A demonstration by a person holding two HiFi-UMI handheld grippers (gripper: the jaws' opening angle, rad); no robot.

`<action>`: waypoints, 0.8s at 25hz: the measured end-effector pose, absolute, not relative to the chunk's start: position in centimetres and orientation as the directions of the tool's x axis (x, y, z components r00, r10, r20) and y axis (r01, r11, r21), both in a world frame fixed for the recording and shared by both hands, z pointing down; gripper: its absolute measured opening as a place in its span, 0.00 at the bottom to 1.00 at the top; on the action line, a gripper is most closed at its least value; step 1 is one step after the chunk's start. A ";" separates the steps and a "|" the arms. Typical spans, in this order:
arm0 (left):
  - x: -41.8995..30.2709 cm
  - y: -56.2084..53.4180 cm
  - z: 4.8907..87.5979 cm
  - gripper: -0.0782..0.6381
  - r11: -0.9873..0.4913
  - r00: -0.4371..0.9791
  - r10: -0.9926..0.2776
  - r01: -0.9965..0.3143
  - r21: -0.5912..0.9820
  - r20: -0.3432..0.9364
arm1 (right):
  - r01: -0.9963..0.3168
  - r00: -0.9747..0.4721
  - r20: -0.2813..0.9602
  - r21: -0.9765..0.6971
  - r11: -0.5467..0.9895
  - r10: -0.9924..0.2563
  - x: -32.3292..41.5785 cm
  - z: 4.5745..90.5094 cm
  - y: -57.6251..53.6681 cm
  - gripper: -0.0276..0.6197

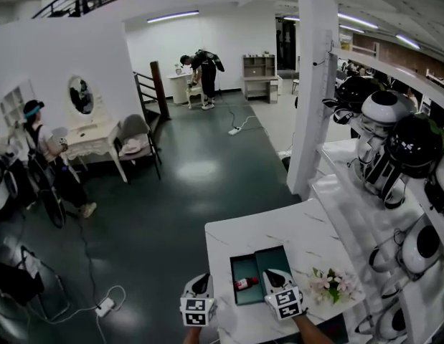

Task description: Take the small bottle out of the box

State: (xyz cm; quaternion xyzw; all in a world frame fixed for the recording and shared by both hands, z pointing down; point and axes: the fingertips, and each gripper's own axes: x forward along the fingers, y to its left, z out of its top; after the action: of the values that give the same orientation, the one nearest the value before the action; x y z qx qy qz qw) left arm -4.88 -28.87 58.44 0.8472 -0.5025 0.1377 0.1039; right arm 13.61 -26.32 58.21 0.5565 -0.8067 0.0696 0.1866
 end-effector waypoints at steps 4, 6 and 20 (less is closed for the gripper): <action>-4.7 -29.7 58.4 0.13 -0.415 0.399 -0.848 -0.909 0.029 0.348 | -0.900 -0.371 0.378 0.081 0.429 -0.849 14.1 58.5 -28.3 0.07; -4.6 -30.0 58.8 0.13 -0.390 0.375 -0.857 -0.920 0.031 0.355 | -0.887 -0.398 0.382 0.073 0.456 -0.834 14.2 59.0 -29.0 0.07; -5.3 -29.8 62.7 0.13 -0.283 0.263 -0.854 -0.959 0.024 0.448 | -0.825 -0.500 0.469 -0.004 0.564 -0.728 13.4 64.6 -30.0 0.07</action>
State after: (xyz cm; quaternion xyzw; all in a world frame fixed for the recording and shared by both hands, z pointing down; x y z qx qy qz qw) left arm -5.31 -29.78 62.75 0.7811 -0.5803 0.1776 0.1470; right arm 13.36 -30.00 64.56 0.4523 -0.8584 0.1148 0.2129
